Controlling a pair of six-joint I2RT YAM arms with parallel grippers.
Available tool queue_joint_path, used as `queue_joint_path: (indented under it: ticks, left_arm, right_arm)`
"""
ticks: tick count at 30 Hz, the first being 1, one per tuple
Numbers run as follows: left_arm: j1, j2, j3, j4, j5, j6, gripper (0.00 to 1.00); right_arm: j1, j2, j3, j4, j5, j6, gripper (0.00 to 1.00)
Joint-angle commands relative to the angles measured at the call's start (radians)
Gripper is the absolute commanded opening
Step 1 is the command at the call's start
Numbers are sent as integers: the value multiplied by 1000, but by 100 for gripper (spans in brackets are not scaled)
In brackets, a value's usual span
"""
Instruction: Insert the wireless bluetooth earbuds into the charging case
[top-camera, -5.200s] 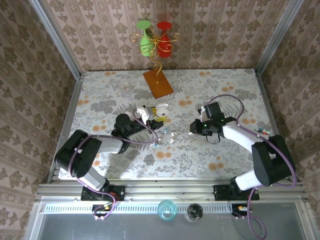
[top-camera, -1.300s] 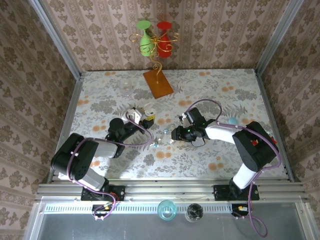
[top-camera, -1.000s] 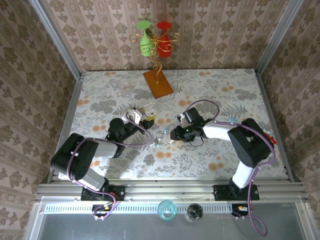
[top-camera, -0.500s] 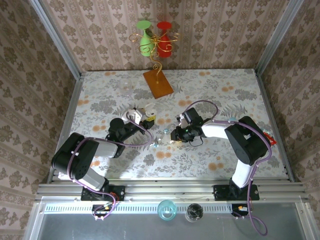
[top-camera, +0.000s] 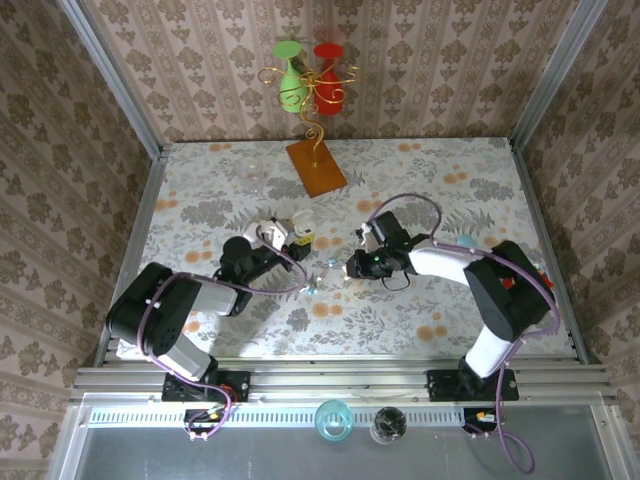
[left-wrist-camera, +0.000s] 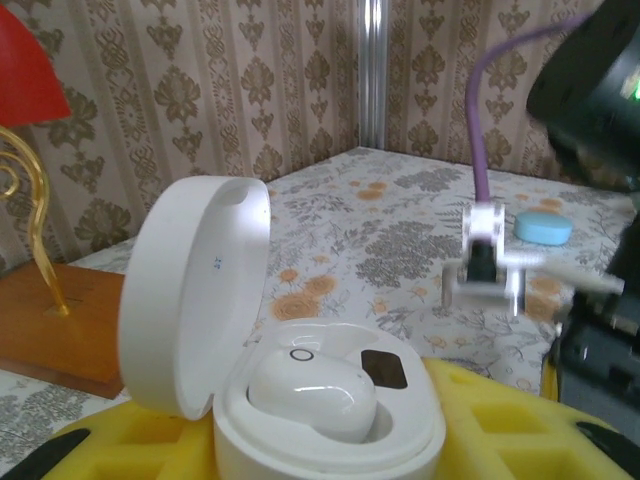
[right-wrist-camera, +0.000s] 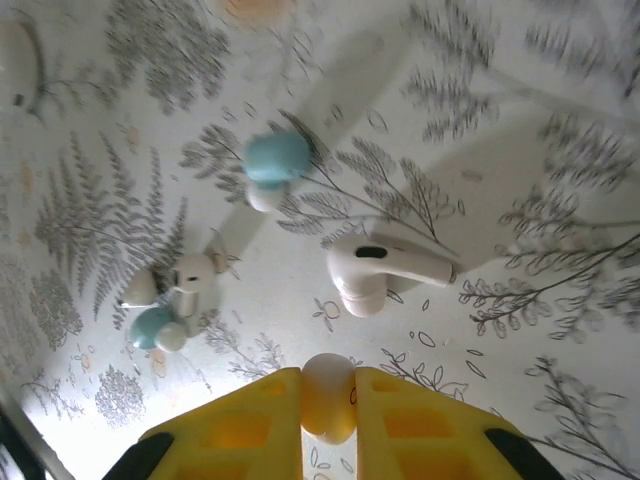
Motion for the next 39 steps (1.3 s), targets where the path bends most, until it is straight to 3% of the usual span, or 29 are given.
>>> queue_joint_path:
  ticks: [1,15,22,39]
  left_arm:
    - [-19,18,8,28,56,28,44]
    - [-87,87,57,-35,257,-27,42]
    - [-112,105,90,-48,318,-49,42]
    - [-133,102,114,-38,362,-91,41]
  right_arm:
    - [-1,-133,-10,-41,118,-118,17]
    - [40,-435,8,-80,206,-444,17]
    - [106,-429,50,-123,225,-550,18]
    - [134,-342,92,-128,193,-548,18]
